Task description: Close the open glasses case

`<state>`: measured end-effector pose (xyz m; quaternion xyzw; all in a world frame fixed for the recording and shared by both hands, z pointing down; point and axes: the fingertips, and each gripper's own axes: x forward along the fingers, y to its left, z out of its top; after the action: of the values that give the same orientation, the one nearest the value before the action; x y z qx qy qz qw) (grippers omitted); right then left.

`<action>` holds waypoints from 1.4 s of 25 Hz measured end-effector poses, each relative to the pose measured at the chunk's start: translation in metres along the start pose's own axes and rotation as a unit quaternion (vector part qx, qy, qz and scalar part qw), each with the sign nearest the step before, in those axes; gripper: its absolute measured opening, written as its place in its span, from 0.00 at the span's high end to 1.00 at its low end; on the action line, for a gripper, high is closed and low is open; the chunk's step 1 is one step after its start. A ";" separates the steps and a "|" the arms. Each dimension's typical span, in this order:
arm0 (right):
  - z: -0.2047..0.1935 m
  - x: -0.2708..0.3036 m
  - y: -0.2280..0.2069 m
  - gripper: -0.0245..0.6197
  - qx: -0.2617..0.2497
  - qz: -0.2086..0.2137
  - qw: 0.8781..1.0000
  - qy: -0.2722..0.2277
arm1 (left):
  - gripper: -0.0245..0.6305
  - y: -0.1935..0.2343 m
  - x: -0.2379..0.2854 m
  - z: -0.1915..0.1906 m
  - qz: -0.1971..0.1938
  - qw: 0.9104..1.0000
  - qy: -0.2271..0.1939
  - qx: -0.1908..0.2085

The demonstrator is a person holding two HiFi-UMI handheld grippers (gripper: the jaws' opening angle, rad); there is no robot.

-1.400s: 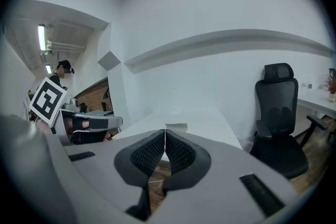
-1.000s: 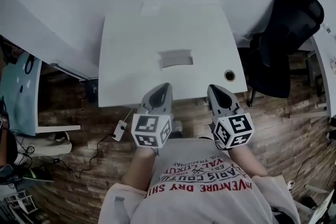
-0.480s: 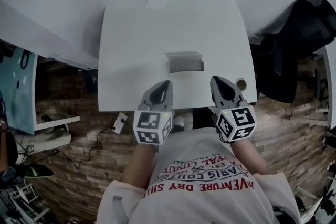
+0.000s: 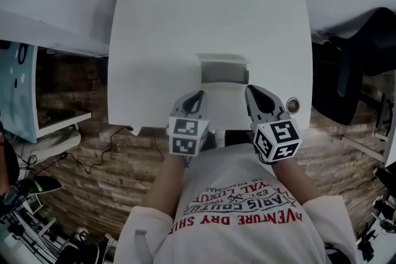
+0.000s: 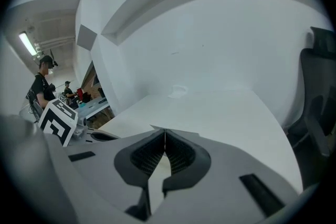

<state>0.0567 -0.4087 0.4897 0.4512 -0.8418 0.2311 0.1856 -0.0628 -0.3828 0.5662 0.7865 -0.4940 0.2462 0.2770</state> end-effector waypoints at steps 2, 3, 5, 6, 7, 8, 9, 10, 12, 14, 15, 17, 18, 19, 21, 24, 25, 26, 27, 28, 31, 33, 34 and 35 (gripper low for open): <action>-0.004 0.008 -0.005 0.94 -0.009 0.000 1.000 0.010 | 0.96 0.005 0.012 -0.003 0.005 1.000 0.007 -0.009; -0.006 0.012 -0.009 0.94 -0.014 -0.001 1.000 0.014 | 0.96 0.007 0.018 -0.005 0.007 1.000 0.009 -0.013; -0.007 0.020 -0.016 0.94 -0.020 -0.004 1.000 0.020 | 0.96 0.012 0.029 -0.013 0.011 1.000 0.019 -0.020; -0.006 0.024 -0.020 0.94 -0.021 -0.006 1.000 0.022 | 0.96 0.013 0.034 -0.017 0.012 0.999 0.025 -0.025; -0.005 0.027 -0.024 0.94 -0.023 -0.009 0.999 0.022 | 0.96 0.013 0.038 -0.020 0.011 0.999 0.030 -0.030; -0.004 0.030 -0.027 0.94 -0.025 -0.011 0.999 0.023 | 0.96 0.013 0.040 -0.021 0.011 0.999 0.033 -0.036; -0.002 0.033 -0.030 0.94 -0.030 -0.014 0.999 0.023 | 0.96 0.013 0.042 -0.021 0.010 0.999 0.034 -0.041; 0.000 0.038 -0.031 0.94 -0.039 -0.016 0.999 0.025 | 0.96 0.013 0.042 -0.020 0.010 0.998 0.033 -0.045; 0.003 0.048 -0.034 0.94 -0.060 -0.020 0.998 0.030 | 0.96 0.015 0.041 -0.019 0.008 0.998 0.031 -0.052; 0.006 0.060 -0.038 0.94 -0.081 -0.026 0.996 0.036 | 0.96 0.017 0.041 -0.020 0.007 0.998 0.029 -0.056; 0.007 0.067 -0.042 0.94 -0.091 -0.030 0.995 0.039 | 0.96 0.017 0.042 -0.020 0.005 0.998 0.028 -0.060; 0.006 0.079 -0.048 0.94 -0.108 -0.035 0.992 0.051 | 0.96 0.016 0.042 -0.021 0.002 0.997 0.026 -0.069; 0.003 0.085 -0.052 0.94 -0.114 -0.037 0.991 0.062 | 0.96 0.016 0.042 -0.021 0.003 0.997 0.024 -0.072; -0.001 0.090 -0.055 0.94 -0.117 -0.037 0.990 0.072 | 0.96 0.015 0.041 -0.022 0.003 0.997 0.022 -0.075; -0.007 0.096 -0.060 0.94 -0.115 -0.036 0.989 0.089 | 0.96 0.014 0.041 -0.021 0.006 0.997 0.018 -0.078; -0.011 0.095 -0.060 0.94 -0.109 -0.028 0.989 0.100 | 0.96 0.013 0.041 -0.019 0.008 0.997 0.014 -0.078; -0.012 0.094 -0.059 0.94 -0.108 -0.026 0.989 0.102 | 0.96 0.014 0.041 -0.019 0.007 0.997 0.013 -0.078; -0.016 0.093 -0.059 0.94 -0.108 -0.025 0.988 0.105 | 0.96 0.014 0.041 -0.019 0.007 0.997 0.013 -0.078; -0.020 0.092 -0.058 0.94 -0.108 -0.024 0.988 0.110 | 0.96 0.014 0.041 -0.019 0.006 0.997 0.012 -0.079; -0.024 0.092 -0.058 0.94 -0.108 -0.024 0.987 0.115 | 0.96 0.014 0.041 -0.019 0.006 0.997 0.012 -0.079; -0.036 0.089 -0.055 0.94 -0.099 -0.026 0.987 0.123 | 0.96 0.014 0.041 -0.019 0.004 0.997 0.012 -0.077; -0.040 0.087 -0.053 0.94 -0.094 -0.028 0.988 0.122 | 0.96 0.014 0.041 -0.019 0.002 0.997 0.012 -0.075; -0.041 0.086 -0.053 0.94 -0.093 -0.029 0.988 0.120 | 0.96 0.014 0.041 -0.019 0.002 0.997 0.012 -0.074; -0.042 0.086 -0.052 0.94 -0.093 -0.030 0.988 0.118 | 0.96 0.014 0.041 -0.019 0.001 0.997 0.012 -0.073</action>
<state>0.0604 -0.4687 0.5803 0.4269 -0.8178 0.1979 0.3314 -0.0620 -0.4013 0.6092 0.7604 -0.5082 0.2196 0.3395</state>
